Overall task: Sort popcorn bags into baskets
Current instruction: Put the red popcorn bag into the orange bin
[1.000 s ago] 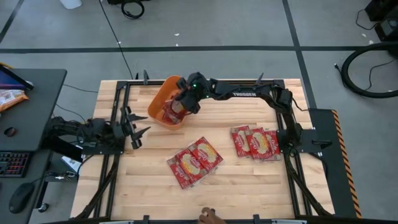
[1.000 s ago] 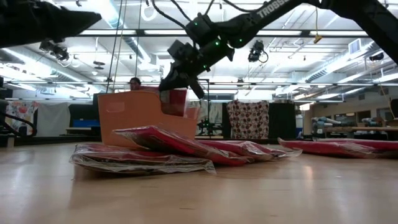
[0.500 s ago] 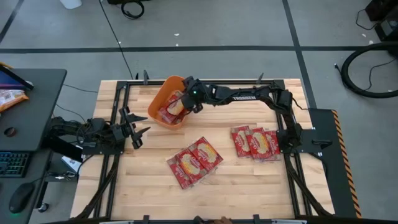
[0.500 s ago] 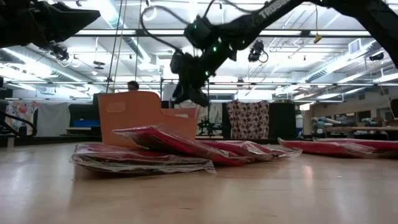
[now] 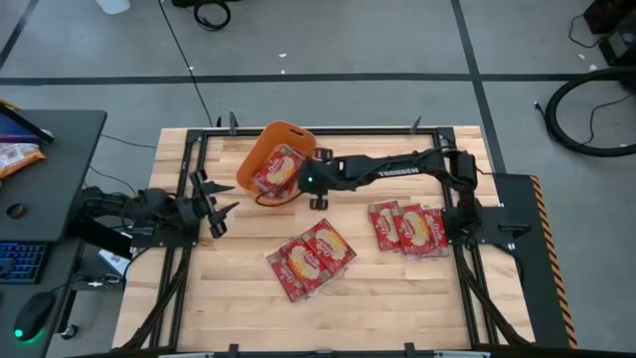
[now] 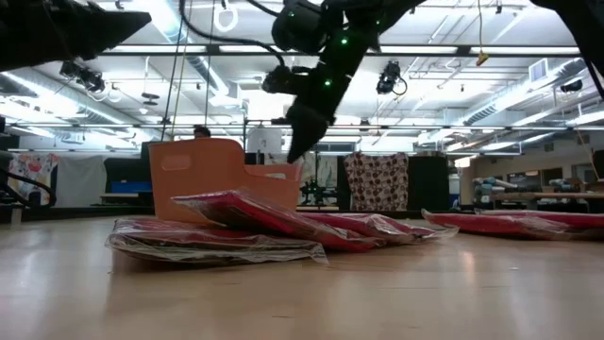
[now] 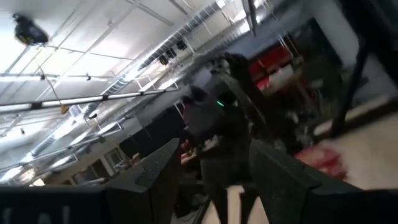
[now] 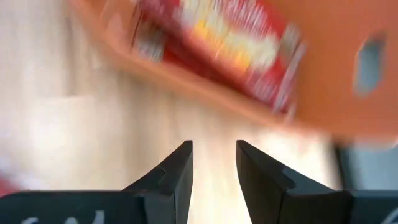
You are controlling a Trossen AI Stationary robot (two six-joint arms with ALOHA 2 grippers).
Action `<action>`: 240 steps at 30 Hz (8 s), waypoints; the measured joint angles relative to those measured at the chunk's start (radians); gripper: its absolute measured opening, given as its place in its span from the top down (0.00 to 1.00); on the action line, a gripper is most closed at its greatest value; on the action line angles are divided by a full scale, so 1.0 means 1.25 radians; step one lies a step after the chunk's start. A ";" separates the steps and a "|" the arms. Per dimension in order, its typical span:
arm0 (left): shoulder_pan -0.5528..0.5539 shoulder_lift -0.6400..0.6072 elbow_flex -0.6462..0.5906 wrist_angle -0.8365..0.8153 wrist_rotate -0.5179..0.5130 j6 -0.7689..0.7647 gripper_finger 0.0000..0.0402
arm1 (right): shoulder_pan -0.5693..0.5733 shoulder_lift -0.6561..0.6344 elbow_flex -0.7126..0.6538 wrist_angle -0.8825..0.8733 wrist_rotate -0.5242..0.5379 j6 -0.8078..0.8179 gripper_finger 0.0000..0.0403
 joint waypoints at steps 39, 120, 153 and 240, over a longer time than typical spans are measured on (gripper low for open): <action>0.000 0.000 0.000 0.079 -0.060 -0.211 0.52 | 0.181 -0.005 -0.252 -0.440 -0.199 0.800 0.71; 0.000 0.000 0.001 0.006 0.083 -0.155 0.52 | -0.169 0.003 -0.070 0.393 -0.463 -0.969 0.97; 0.001 0.000 0.001 0.018 0.039 -0.093 0.52 | -0.133 0.063 -0.038 0.457 -0.202 -0.790 0.71; 0.001 0.000 0.000 -0.003 -0.180 -0.449 0.52 | 0.038 -0.226 -0.551 -0.370 -0.223 0.768 0.65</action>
